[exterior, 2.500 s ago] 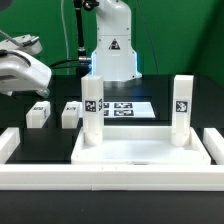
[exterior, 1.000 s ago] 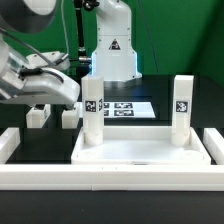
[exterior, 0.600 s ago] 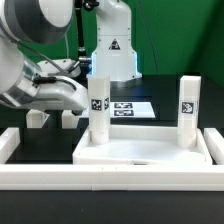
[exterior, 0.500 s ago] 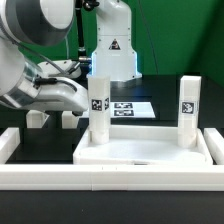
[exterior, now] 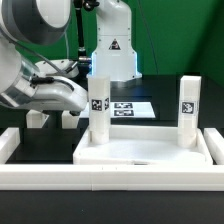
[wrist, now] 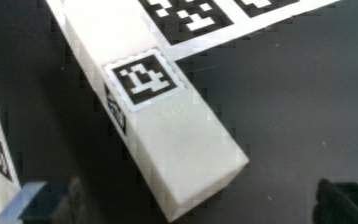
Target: Assemble desk
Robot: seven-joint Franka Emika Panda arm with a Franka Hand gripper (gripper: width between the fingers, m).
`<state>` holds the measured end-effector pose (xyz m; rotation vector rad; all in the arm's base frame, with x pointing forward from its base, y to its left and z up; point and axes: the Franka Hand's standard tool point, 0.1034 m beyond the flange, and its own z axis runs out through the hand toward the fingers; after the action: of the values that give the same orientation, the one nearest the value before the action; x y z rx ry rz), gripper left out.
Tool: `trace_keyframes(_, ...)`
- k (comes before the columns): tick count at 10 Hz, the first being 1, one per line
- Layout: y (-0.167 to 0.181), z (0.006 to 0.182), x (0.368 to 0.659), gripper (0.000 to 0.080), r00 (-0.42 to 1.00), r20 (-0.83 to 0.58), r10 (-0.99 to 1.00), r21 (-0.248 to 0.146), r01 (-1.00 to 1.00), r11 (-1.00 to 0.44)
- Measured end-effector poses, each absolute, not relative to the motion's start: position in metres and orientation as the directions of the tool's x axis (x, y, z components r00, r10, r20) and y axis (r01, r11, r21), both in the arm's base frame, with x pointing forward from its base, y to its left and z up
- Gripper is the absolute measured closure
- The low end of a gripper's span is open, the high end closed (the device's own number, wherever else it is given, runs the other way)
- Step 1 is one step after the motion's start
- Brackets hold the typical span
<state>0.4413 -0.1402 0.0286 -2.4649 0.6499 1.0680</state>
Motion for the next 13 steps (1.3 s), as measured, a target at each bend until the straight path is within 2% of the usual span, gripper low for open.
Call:
trace_keyframes(2,-0.14,0.028,0.44,0.0151,0.604,-0.753,-0.262,-0.153,-0.547,-0.823)
trace_keyframes(6,-0.131,0.012,0.419,0.0151,0.581,-0.764,-0.281,-0.122,-0.557,-0.822)
trace_keyframes(9,-0.131,0.011,0.419,0.0163,0.579,-0.764,-0.285,-0.116,-0.558,-0.822)
trace_keyframes(11,-0.131,0.012,0.419,0.0506,0.578,-0.764,-0.285,-0.116,-0.558,-0.822)
trace_keyframes(13,-0.131,0.012,0.419,0.0502,0.579,-0.764,-0.285,-0.116,-0.558,-0.822)
